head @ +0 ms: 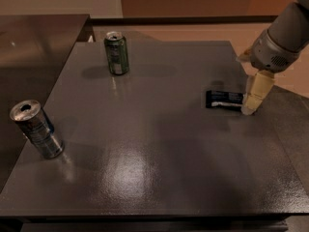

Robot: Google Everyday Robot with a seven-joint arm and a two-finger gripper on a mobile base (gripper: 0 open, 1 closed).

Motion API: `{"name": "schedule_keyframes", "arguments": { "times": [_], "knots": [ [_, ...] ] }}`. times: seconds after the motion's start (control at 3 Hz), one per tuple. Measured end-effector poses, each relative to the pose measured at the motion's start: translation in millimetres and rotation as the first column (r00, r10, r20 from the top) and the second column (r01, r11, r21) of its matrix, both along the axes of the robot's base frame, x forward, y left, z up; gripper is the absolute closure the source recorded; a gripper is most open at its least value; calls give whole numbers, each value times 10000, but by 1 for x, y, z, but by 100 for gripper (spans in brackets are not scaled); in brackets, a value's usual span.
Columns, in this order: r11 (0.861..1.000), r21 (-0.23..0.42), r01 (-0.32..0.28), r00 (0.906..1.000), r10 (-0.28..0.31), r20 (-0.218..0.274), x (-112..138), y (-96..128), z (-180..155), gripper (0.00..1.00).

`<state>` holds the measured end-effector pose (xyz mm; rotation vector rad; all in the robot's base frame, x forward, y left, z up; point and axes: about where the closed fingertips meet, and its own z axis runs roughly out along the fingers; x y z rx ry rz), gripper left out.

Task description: Move rxbar blueberry near green can

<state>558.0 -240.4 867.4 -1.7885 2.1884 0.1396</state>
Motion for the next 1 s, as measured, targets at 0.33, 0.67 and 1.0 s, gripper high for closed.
{"name": "schedule_keyframes", "arguments": {
  "times": [0.33, 0.67, 1.0],
  "knots": [
    [10000, 2, 5, 9998, -5, -181, -3, -2, -7, 0],
    [10000, 23, 0, 9993, 1, -375, -8, -3, -17, 0],
    [10000, 37, -15, 9989, 17, -458, -10, -2, -21, 0]
  ]
}}
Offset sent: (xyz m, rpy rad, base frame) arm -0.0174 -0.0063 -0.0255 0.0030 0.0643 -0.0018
